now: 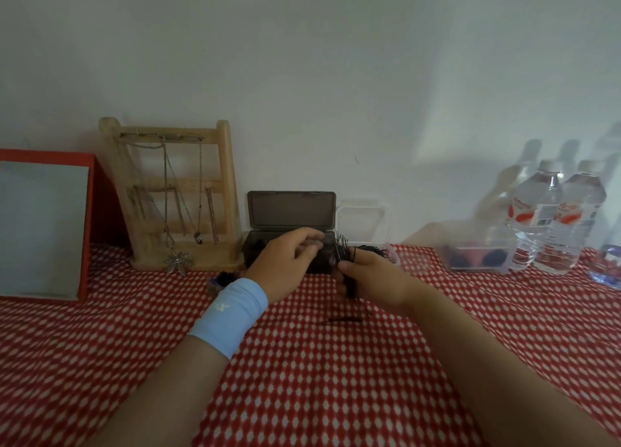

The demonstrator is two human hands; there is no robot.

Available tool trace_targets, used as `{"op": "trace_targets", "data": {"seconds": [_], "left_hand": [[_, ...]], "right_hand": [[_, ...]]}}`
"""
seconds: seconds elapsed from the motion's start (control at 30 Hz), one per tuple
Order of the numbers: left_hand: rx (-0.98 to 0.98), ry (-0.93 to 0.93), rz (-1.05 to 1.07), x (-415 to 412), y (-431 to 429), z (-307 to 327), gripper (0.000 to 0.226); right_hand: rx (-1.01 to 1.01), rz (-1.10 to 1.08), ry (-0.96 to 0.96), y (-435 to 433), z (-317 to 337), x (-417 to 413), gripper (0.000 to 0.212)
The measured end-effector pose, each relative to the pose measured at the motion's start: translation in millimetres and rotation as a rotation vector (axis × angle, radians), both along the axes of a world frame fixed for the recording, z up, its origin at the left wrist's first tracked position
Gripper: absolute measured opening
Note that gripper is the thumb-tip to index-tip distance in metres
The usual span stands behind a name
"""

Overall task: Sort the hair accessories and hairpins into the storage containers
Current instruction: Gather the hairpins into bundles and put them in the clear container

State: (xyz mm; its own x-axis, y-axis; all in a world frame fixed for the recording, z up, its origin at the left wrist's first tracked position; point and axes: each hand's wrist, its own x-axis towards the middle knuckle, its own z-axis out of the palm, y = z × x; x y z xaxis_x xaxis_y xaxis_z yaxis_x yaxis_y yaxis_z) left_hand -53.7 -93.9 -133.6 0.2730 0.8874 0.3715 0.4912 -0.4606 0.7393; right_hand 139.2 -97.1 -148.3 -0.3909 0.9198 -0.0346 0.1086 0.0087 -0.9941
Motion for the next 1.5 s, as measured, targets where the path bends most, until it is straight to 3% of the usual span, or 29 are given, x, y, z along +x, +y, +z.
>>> {"op": "trace_targets", "data": {"seconds": [0.2, 0.3, 0.47, 0.57, 0.73, 0.9, 1.07, 1.13, 1.33, 1.5], "left_hand": [[-0.005, 0.092, -0.120, 19, 12, -2, 0.045], [0.024, -0.001, -0.111, 25, 14, -5, 0.045], [0.029, -0.041, -0.121, 25, 15, -8, 0.031], [0.004, -0.099, -0.123, 23, 18, -6, 0.044], [-0.039, 0.064, -0.182, 12, 19, 3, 0.032], [0.082, -0.091, -0.039, 15, 16, 11, 0.028], [-0.219, -0.244, -0.237, 24, 9, 10, 0.032], [-0.216, -0.273, -0.282, 29, 4, 11, 0.033], [-0.167, -0.125, -0.369, 29, 1, 14, 0.035], [-0.053, -0.081, -0.261, 19, 4, 20, 0.038]], "right_hand": [[-0.168, 0.108, 0.314, 2, -6, 3, 0.020], [-0.185, 0.142, 0.391, 6, -5, 7, 0.020], [-0.173, 0.146, 0.308, 7, -9, 15, 0.018], [-0.175, 0.167, 0.267, 5, -8, 13, 0.018], [-0.163, 0.198, 0.126, 1, -4, 13, 0.016], [-0.163, 0.233, 0.072, -3, 3, 14, 0.015], [-0.140, 0.194, 0.098, -6, 6, 7, 0.016], [-0.150, 0.208, 0.061, -6, 7, 6, 0.018], [-0.154, 0.242, 0.013, -4, 11, 6, 0.016], [-0.168, 0.228, 0.134, -1, 13, 6, 0.012]]}}
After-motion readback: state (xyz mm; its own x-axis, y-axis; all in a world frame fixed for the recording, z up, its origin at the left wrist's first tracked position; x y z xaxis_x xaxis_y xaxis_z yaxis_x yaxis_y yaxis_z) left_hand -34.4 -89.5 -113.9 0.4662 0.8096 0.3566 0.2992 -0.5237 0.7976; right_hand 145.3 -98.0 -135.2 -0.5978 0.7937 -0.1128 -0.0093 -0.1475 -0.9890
